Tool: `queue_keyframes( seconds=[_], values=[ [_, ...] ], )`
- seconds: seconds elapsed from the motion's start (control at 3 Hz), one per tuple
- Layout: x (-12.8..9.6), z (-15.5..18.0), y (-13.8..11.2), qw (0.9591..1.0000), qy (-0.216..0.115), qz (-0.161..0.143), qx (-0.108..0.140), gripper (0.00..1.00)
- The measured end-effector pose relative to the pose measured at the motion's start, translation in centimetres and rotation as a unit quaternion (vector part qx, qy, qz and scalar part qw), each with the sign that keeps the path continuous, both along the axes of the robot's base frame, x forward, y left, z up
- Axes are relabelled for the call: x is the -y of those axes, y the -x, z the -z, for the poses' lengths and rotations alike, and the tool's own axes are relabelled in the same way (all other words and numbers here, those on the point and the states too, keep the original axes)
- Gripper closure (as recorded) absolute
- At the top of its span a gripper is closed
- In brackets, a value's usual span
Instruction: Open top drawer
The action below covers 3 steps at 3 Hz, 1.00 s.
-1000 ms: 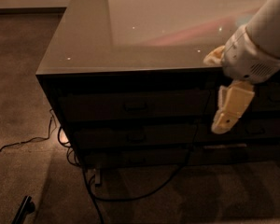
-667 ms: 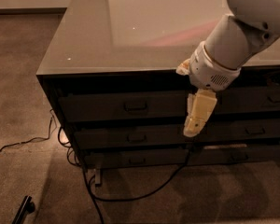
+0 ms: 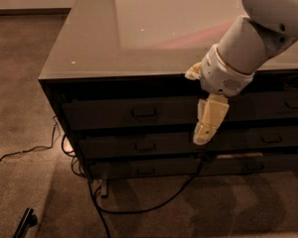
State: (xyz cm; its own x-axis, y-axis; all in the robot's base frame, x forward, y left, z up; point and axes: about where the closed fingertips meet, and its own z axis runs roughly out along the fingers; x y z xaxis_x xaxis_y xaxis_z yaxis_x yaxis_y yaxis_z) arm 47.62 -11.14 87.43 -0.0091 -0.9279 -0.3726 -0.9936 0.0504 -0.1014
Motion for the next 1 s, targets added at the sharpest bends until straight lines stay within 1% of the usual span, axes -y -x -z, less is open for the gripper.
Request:
queue_keyframes(
  seconds=[0.33, 0.67, 1.0],
  values=[
    [0.7, 1.5, -1.4, 0.9998, -0.015, 0.009, -0.01, 0.0],
    [0.7, 6.9, -4.6, 0.9986, -0.04, 0.022, -0.027, 0.0],
    [0.7, 6.9, -4.6, 0.9986, -0.04, 0.022, -0.027, 0.0]
  ],
)
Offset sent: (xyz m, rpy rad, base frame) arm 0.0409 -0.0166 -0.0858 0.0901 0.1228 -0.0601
